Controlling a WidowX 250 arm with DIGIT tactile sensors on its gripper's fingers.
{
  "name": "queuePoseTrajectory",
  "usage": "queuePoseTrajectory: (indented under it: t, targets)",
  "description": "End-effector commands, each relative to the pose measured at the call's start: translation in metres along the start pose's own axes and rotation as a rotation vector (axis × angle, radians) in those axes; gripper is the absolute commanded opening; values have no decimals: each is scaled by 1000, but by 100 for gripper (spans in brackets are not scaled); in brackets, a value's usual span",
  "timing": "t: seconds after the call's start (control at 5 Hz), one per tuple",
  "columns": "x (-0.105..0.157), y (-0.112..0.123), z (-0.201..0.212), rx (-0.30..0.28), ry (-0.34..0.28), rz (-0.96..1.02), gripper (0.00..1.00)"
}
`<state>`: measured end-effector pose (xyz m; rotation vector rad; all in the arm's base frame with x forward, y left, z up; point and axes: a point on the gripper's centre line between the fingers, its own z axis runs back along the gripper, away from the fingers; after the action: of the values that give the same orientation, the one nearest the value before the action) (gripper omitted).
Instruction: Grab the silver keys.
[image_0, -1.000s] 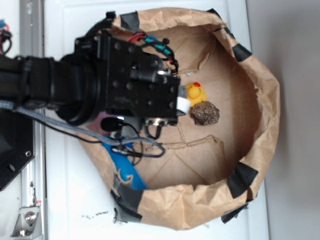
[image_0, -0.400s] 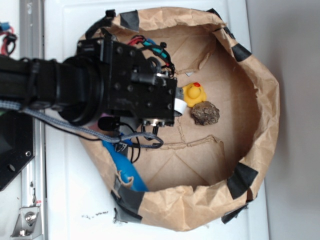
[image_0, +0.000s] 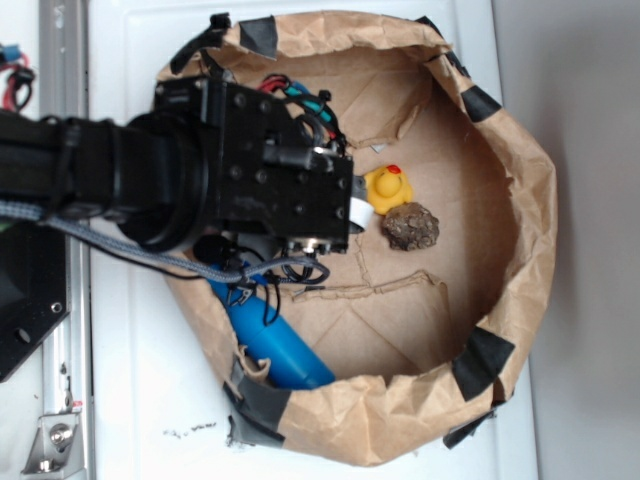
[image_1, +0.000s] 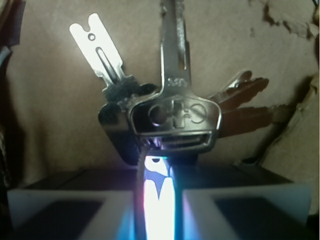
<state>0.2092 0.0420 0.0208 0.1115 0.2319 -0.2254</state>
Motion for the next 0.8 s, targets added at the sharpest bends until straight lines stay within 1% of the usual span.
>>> queuePoseTrajectory:
  t: [0.0, 0.2, 0.4, 0.6]
  targets:
    - [2, 0, 25, 21, -57, 0, 0]
    - [1, 3, 49, 19, -84, 51, 0]
    - [3, 15, 96, -95, -93, 186, 0]
    - [-3, 37, 144, -330, -275, 251, 0]
